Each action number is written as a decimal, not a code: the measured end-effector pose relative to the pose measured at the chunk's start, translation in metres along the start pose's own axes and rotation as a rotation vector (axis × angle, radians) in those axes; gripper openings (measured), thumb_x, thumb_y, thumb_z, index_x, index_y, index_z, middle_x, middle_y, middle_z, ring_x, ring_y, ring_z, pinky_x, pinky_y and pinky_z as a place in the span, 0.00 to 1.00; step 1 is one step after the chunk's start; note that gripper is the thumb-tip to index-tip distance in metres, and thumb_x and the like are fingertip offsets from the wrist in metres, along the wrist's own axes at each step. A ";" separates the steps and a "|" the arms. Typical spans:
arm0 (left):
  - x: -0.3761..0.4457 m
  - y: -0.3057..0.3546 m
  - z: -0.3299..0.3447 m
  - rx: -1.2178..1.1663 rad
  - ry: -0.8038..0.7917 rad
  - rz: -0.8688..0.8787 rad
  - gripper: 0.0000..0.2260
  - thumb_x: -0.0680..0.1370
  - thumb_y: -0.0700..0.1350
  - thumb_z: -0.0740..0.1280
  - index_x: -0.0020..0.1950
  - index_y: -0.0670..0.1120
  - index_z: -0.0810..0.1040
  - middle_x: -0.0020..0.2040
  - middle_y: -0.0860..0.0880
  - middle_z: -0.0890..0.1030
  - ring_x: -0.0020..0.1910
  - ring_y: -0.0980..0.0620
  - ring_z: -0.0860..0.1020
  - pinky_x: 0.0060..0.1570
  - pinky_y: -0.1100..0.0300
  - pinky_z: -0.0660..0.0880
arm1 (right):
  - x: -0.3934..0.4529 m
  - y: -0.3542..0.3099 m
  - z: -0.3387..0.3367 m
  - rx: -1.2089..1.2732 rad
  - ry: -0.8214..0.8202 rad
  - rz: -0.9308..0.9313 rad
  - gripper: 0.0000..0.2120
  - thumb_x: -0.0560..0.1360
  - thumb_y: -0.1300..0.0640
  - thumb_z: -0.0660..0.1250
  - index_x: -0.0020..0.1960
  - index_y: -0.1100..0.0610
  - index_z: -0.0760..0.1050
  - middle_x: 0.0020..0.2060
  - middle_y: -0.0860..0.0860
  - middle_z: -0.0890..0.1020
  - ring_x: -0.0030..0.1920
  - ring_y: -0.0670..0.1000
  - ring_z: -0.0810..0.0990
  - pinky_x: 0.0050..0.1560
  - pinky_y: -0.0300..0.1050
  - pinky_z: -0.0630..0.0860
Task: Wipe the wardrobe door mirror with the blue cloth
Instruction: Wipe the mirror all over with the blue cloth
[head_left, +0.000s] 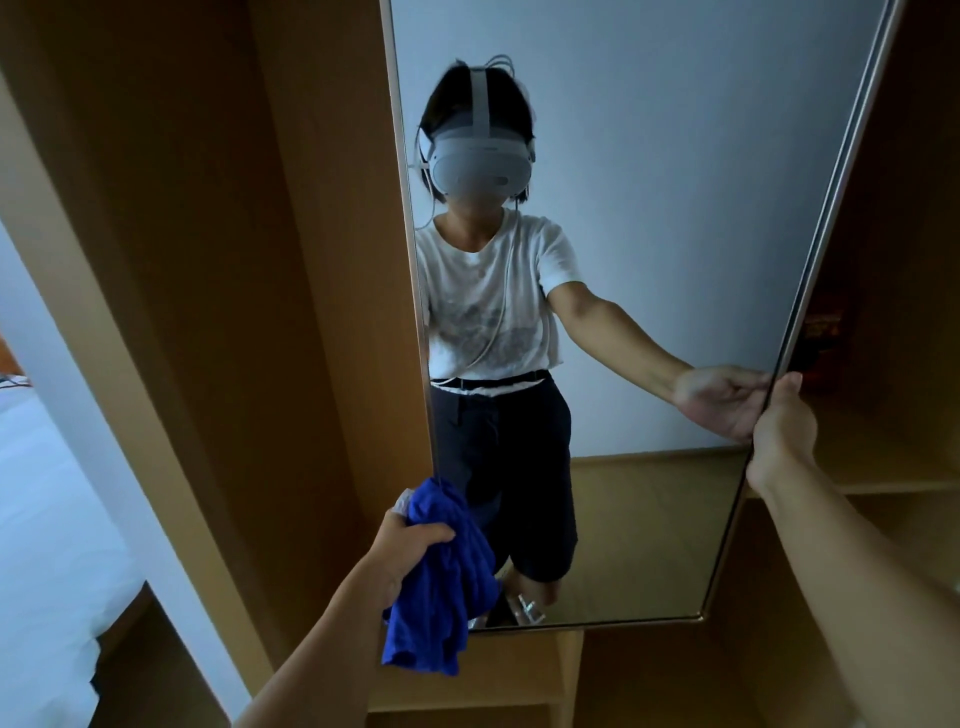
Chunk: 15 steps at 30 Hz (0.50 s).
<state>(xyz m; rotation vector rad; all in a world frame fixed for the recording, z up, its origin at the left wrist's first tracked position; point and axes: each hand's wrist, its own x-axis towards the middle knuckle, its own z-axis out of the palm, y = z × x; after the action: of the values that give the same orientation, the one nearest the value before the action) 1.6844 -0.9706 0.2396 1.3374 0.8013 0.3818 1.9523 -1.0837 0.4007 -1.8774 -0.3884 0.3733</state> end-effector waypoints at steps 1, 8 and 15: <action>0.003 -0.005 -0.001 0.000 -0.003 -0.005 0.15 0.68 0.34 0.72 0.47 0.48 0.73 0.46 0.41 0.81 0.43 0.42 0.81 0.33 0.54 0.77 | -0.004 0.014 -0.009 0.053 0.017 -0.049 0.46 0.69 0.26 0.52 0.75 0.58 0.61 0.72 0.55 0.66 0.72 0.55 0.65 0.72 0.49 0.59; 0.013 -0.045 -0.005 0.050 -0.041 -0.048 0.16 0.68 0.34 0.72 0.50 0.48 0.74 0.47 0.43 0.81 0.45 0.43 0.81 0.36 0.54 0.77 | -0.077 0.115 -0.081 0.693 0.638 -0.136 0.20 0.82 0.44 0.52 0.61 0.55 0.74 0.51 0.45 0.79 0.50 0.38 0.78 0.45 0.23 0.70; 0.028 -0.089 -0.008 0.140 -0.068 -0.098 0.16 0.69 0.32 0.71 0.52 0.44 0.73 0.48 0.43 0.80 0.46 0.45 0.80 0.39 0.55 0.75 | -0.072 0.118 -0.076 0.748 0.650 -0.304 0.16 0.83 0.47 0.49 0.51 0.50 0.73 0.46 0.42 0.80 0.49 0.34 0.79 0.51 0.29 0.73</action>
<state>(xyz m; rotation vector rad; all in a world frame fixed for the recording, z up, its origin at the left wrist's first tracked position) 1.6808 -0.9663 0.1461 1.4273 0.8449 0.2050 1.9314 -1.2169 0.3184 -1.0909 -0.0599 -0.2797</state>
